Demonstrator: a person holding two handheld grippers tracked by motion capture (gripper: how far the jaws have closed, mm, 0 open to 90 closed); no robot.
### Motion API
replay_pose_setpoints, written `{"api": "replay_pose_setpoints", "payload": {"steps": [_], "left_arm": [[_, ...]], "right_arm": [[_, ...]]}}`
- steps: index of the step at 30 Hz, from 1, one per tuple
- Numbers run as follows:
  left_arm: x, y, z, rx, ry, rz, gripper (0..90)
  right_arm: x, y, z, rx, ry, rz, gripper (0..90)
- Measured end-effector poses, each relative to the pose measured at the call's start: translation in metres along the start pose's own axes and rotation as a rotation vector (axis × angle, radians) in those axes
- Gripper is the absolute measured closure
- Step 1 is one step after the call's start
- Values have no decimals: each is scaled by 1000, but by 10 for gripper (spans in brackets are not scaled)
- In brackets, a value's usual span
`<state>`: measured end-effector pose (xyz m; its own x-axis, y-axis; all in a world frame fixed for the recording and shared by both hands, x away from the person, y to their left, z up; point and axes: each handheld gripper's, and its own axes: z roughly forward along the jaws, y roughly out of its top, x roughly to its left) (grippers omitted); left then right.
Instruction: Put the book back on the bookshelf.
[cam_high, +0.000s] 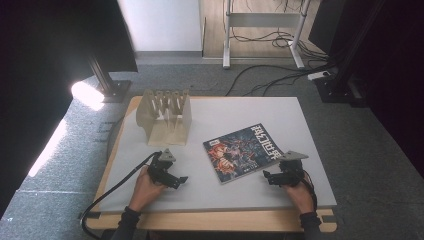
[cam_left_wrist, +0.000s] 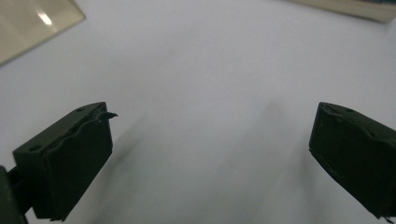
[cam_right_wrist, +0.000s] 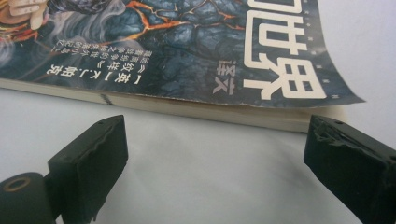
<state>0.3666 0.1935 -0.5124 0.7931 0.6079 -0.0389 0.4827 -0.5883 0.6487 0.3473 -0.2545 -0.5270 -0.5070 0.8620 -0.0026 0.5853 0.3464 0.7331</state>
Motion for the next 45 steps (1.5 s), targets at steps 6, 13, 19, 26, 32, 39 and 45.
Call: {"api": "replay_pose_setpoints", "payload": {"steps": [6,13,19,26,32,39,45], "left_arm": [[0,15,0,0,-5,24,0],[-2,39,5,5,-12,67,0],[-3,59,14,-8,-36,89,0],[-4,84,28,-1,-52,127,0],[-2,104,40,-2,-55,153,0],[3,123,59,8,-60,175,0],[9,132,78,21,-69,182,0]], "right_arm": [[-1,3,-3,-7,2,-4,55],[-1,12,-6,-23,2,-12,9],[-6,22,-4,-21,15,-5,0],[-11,32,3,-18,15,-3,0],[-12,42,12,-6,10,-34,0],[-19,50,27,8,12,-29,0],[-26,52,38,26,24,-13,0]]}}
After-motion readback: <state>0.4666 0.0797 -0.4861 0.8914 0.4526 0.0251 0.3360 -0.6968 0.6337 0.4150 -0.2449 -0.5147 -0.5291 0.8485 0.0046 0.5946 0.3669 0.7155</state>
